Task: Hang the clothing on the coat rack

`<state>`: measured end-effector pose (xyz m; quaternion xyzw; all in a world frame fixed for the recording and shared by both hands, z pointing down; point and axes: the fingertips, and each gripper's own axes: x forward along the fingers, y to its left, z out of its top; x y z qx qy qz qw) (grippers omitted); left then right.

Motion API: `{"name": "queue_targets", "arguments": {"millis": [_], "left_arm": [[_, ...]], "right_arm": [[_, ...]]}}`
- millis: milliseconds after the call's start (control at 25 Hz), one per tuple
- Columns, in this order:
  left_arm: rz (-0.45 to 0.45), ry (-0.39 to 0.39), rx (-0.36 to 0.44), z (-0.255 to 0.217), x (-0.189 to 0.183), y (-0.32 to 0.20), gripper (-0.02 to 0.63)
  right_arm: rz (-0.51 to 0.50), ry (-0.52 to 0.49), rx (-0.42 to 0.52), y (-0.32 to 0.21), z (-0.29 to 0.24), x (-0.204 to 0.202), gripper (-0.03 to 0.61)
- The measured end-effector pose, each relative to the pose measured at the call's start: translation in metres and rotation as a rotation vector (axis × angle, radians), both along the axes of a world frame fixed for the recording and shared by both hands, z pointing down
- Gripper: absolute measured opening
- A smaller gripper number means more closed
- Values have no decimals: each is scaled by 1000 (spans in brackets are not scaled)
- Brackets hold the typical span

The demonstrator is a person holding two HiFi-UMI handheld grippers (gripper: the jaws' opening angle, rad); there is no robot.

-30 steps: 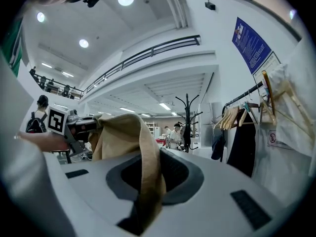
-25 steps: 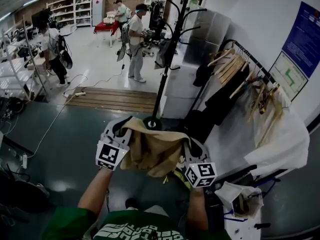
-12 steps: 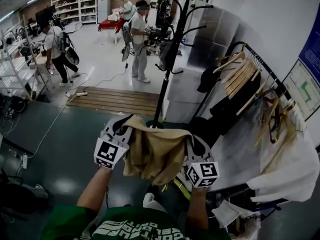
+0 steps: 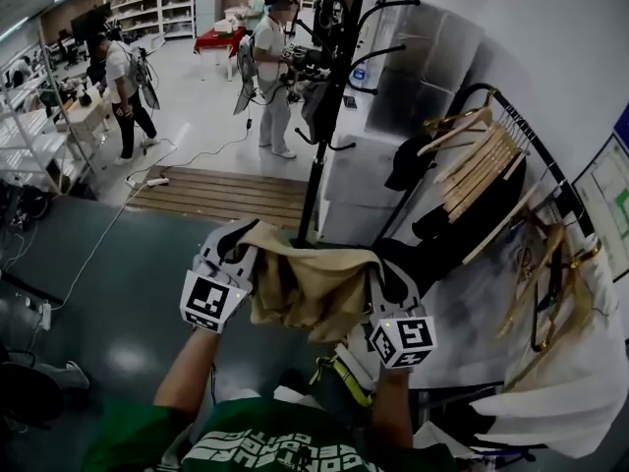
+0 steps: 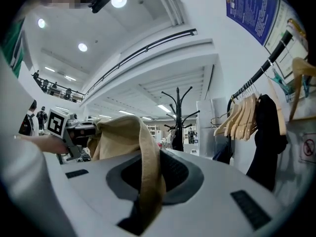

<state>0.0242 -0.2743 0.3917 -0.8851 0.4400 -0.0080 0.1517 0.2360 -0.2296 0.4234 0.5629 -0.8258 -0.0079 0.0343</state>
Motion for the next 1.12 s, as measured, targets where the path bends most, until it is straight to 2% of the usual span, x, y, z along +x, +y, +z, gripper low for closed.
{"name": "queue_targets", "arguments": {"millis": [360, 720, 1120], "left_arm": [[4, 12, 22, -16, 27, -49, 14], [25, 11, 45, -22, 22, -100, 14], [104, 10, 73, -37, 14, -158, 14]], "right_arm": [[5, -4, 27, -52, -12, 26, 49], [26, -5, 44, -95, -19, 22, 49], [98, -13, 81, -136, -35, 10, 49]]}}
